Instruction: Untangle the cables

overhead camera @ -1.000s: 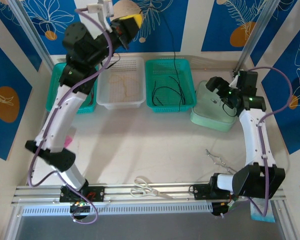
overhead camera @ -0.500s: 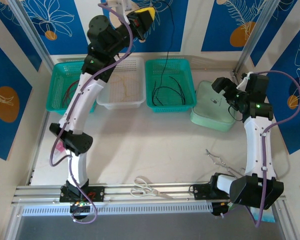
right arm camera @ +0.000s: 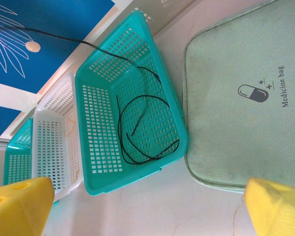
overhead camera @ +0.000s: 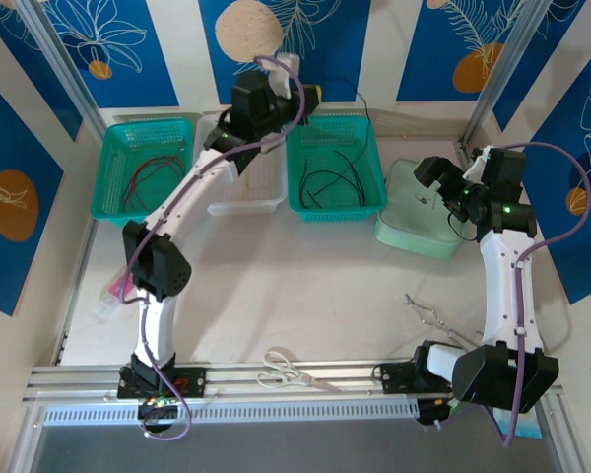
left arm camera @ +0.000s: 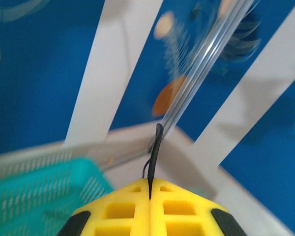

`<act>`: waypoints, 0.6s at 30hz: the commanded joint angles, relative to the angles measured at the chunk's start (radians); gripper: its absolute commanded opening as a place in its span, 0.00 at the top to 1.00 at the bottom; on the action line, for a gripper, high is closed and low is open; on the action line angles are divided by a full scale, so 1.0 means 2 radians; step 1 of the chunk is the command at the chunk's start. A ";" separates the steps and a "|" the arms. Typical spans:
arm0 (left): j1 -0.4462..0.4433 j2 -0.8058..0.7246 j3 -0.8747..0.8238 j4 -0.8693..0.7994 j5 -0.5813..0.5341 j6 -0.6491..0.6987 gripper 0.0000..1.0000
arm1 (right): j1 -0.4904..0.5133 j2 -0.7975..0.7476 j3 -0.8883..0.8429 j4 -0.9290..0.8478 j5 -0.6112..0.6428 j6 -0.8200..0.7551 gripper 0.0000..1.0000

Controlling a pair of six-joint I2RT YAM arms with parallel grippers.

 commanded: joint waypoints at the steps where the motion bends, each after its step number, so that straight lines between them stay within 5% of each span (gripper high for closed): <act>1: -0.015 -0.001 -0.039 -0.015 -0.063 0.037 1.00 | 0.000 -0.004 0.000 -0.008 -0.011 -0.009 0.01; 5: -0.018 0.037 -0.026 -0.105 -0.155 0.066 1.00 | 0.000 -0.003 0.001 -0.006 -0.014 -0.007 0.01; 11: -0.026 0.082 0.021 -0.186 -0.220 0.089 1.00 | -0.002 -0.002 0.003 -0.012 -0.008 -0.014 0.01; 18: -0.031 0.129 0.064 -0.245 -0.169 0.066 1.00 | -0.002 0.006 0.003 -0.009 -0.009 -0.012 0.01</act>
